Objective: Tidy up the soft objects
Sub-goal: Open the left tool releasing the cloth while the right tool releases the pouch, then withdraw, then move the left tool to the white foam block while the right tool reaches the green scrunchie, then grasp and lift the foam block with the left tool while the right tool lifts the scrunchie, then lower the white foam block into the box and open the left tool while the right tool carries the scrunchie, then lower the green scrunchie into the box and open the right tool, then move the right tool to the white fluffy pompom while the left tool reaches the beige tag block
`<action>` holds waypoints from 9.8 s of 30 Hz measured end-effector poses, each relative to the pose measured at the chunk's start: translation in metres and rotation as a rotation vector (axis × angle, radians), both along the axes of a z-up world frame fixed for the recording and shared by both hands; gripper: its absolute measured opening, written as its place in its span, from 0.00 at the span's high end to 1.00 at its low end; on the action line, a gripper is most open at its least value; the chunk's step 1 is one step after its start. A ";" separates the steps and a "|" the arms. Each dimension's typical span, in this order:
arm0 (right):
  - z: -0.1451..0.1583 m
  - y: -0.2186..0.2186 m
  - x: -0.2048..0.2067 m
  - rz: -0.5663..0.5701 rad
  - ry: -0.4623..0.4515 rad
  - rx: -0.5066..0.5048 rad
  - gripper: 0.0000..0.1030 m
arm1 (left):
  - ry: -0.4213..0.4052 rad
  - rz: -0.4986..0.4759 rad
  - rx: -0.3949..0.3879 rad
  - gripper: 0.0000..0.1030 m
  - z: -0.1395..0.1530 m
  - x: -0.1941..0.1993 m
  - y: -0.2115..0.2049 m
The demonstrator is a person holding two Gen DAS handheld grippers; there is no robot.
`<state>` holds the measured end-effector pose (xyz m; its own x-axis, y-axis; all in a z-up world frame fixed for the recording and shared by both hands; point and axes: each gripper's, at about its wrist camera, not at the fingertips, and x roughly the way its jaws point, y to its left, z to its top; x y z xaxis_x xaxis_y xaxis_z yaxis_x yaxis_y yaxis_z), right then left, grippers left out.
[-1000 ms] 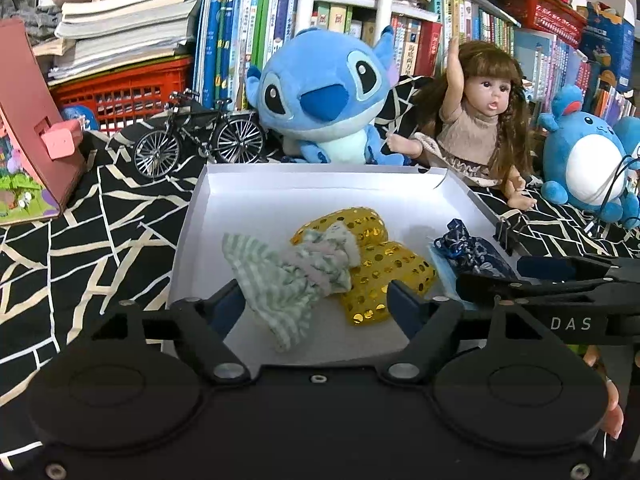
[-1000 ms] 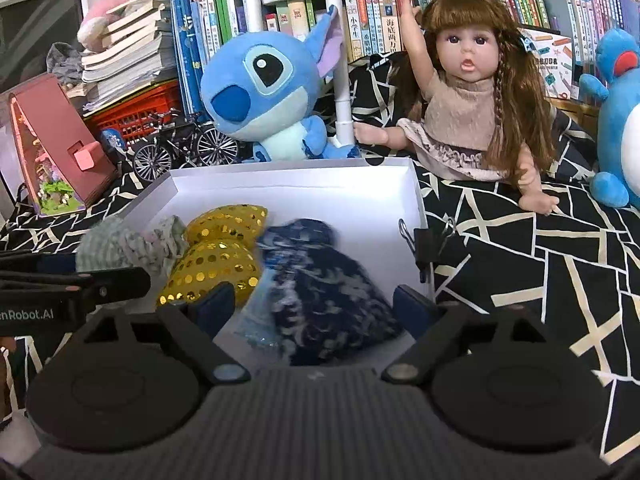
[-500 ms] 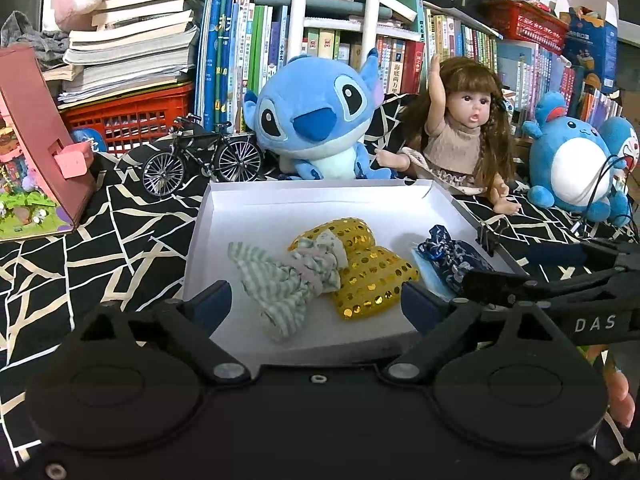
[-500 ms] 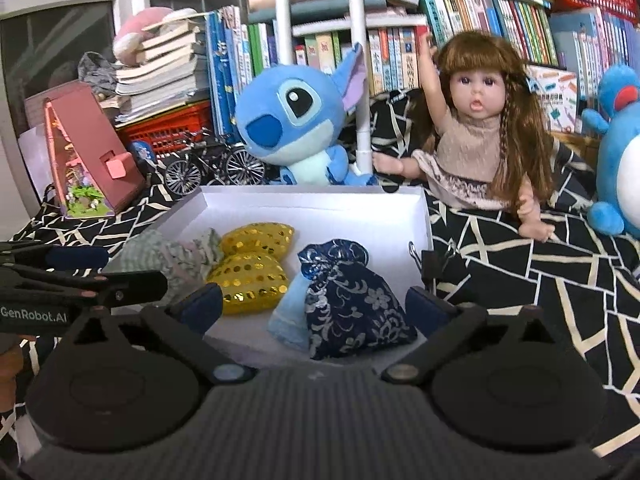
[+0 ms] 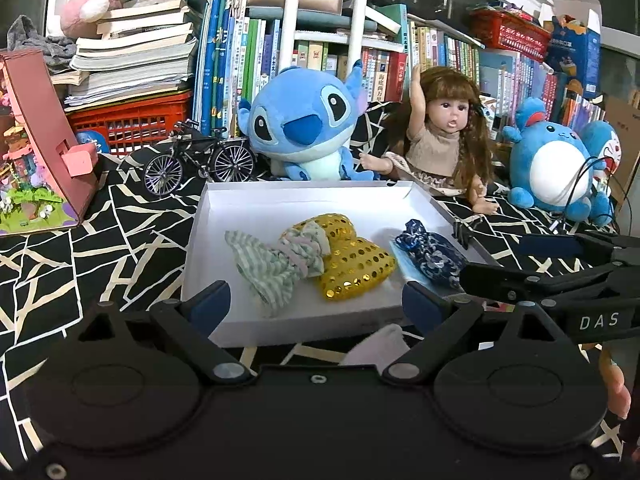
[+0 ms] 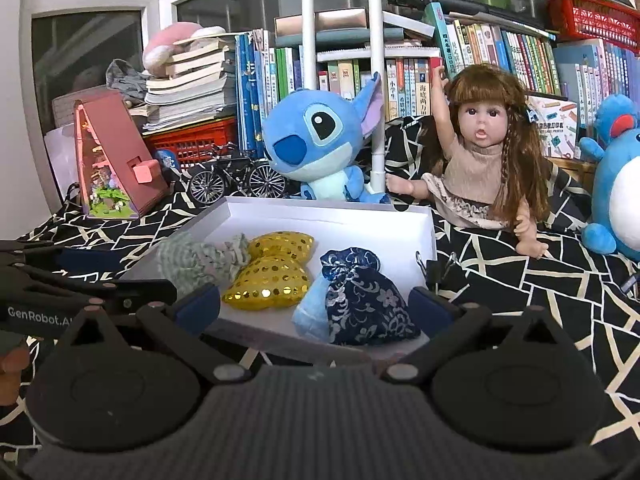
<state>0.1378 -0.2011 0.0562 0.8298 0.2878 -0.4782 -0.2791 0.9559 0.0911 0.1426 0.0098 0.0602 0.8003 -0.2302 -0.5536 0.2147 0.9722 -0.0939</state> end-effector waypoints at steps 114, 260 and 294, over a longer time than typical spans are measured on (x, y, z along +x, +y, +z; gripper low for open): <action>-0.049 -0.027 -0.066 -0.142 0.031 -0.104 0.41 | 0.038 0.014 -0.090 0.44 -0.027 -0.111 0.035; 0.012 -0.008 0.013 -0.064 -0.031 0.095 0.07 | -0.073 0.056 0.024 0.08 0.007 0.015 -0.002; -0.006 0.011 -0.091 -0.047 -0.072 -0.060 0.04 | 0.005 0.014 0.036 0.07 -0.020 -0.091 0.007</action>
